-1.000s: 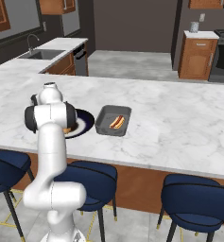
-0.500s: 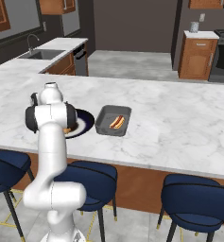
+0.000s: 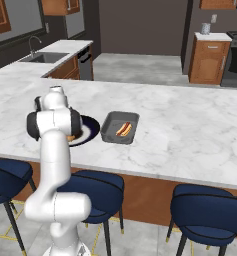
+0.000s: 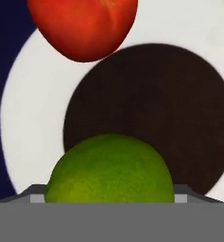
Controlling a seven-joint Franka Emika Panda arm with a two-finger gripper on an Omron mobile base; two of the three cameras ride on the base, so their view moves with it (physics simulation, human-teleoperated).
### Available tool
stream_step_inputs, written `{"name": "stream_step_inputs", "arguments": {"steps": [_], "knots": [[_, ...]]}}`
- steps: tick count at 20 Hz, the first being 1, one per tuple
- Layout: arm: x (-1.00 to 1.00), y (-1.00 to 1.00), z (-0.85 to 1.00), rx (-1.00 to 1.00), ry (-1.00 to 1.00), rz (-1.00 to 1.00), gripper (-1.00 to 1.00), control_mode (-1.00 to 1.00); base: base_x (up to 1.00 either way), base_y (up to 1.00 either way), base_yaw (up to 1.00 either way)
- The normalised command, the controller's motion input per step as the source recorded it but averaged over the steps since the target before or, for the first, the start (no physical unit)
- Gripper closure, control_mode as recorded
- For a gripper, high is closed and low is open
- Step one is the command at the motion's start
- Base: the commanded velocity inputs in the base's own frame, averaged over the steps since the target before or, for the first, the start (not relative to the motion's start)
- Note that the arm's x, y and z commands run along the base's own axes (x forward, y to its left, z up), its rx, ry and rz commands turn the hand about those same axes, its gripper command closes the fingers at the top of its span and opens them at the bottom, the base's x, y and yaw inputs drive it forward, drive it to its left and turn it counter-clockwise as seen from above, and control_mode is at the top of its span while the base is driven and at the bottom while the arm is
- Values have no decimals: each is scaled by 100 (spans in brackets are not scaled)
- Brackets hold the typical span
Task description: Place one cooked food and one vegetable from the large plate to each tupperware container.
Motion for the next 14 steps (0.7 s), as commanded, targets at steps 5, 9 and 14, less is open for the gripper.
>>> {"name": "stream_step_inputs", "arguments": {"steps": [5, 9, 14], "knots": [[-67, -98, 31, 4, -19, -2, 100, -100, 0, 0, 0], [-49, -100, 74, 7, -31, 0, 100, -100, 0, 0, 0], [0, -100, 83, 1, -12, 0, 100, -100, 0, 0, 0]]}}
